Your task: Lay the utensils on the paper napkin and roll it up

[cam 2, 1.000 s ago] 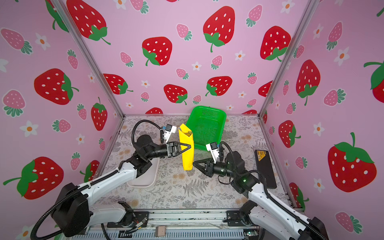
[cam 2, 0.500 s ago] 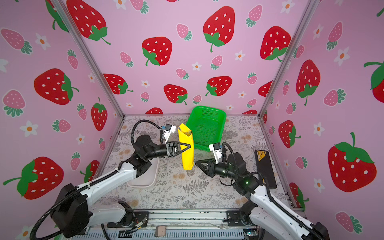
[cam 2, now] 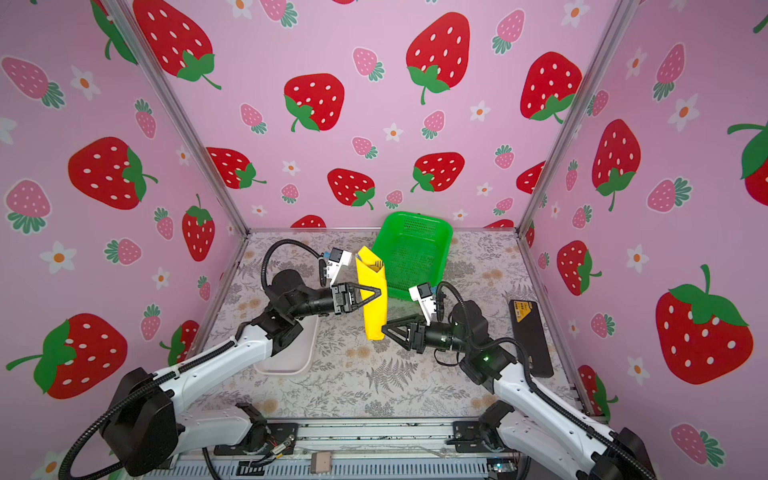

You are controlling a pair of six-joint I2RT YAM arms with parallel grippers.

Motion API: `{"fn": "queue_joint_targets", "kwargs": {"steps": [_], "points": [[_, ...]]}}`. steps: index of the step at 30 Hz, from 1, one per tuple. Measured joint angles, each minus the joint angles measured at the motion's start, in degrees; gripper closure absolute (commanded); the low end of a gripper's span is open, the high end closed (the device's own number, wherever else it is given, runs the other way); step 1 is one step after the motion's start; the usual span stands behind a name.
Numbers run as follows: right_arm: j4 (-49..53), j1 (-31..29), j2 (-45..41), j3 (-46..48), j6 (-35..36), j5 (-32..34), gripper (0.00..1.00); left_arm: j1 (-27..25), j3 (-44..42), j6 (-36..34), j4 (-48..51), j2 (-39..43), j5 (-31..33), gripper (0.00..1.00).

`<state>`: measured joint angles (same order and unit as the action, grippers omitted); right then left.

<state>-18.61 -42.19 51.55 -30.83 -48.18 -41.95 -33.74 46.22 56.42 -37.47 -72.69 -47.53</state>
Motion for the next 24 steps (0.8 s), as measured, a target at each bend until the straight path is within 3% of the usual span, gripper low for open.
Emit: {"fn": "queue_joint_targets", "kwargs": {"steps": [4,10,17,24], "points": [[-0.85,0.0,0.59,0.0,0.11,-1.27,0.65,0.0,0.0,-0.02,0.0,0.0,0.02,0.91],[0.09,0.0,-0.74,0.7,0.39,-0.57,0.64,0.0,0.0,-0.02,0.02,0.0,0.17,0.91],[0.85,0.0,-2.38,0.9,0.17,-0.98,0.42,0.0,0.0,-0.02,0.02,0.0,0.15,0.91],[-0.94,-1.64,2.05,-1.81,0.24,-1.7,0.33,0.0,0.0,-0.02,0.02,0.0,0.2,0.91]]}}
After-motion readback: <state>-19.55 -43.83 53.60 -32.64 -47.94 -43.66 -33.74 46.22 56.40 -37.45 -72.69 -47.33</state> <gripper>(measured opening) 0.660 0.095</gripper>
